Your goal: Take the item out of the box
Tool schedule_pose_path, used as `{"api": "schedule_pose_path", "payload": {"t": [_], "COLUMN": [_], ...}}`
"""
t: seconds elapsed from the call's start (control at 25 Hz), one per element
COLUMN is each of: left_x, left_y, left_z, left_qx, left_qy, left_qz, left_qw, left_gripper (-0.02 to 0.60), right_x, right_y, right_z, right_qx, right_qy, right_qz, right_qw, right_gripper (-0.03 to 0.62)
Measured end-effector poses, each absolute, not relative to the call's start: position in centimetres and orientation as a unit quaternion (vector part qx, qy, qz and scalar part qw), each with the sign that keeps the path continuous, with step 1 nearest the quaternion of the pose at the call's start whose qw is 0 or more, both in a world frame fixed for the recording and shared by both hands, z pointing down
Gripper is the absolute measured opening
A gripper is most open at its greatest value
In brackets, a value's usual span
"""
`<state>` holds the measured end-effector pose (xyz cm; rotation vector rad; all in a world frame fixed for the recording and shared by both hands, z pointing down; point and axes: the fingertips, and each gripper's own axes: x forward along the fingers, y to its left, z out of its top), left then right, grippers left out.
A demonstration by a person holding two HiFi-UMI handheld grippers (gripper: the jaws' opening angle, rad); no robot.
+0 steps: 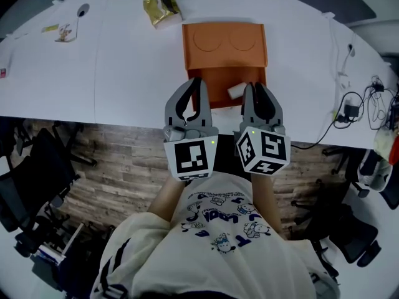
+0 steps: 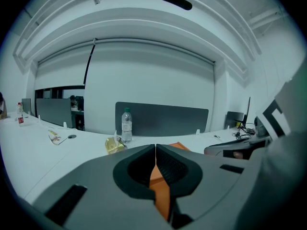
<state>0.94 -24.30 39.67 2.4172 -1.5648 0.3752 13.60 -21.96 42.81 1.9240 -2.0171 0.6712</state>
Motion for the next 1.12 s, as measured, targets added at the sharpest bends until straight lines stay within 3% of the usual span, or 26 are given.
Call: {"api": "schedule_pose_path", "payload": {"t": [0.36, 1.12], "left_x": [2.1, 3.4], "left_y": [-23.3, -23.6], "left_z": [41.4, 45.3], "left_qx": [0.821, 0.798], "left_qy": [-0.536, -0.549], "left_qz": [0.144, 0.175], "left_qw": [0.137, 0.176], "left_gripper": [0.018, 0.018], "right_x": [13.6, 14.0], "right_y": [-21.3, -22.1], "right_z": [44.4, 48.6], "right_qx": [0.646, 0.604], "right_qy": [-0.705, -0.716], "right_qz": [0.250, 0.293], "right_qw": [0.152, 0.195], "right_gripper": [0.065, 0.147]}}
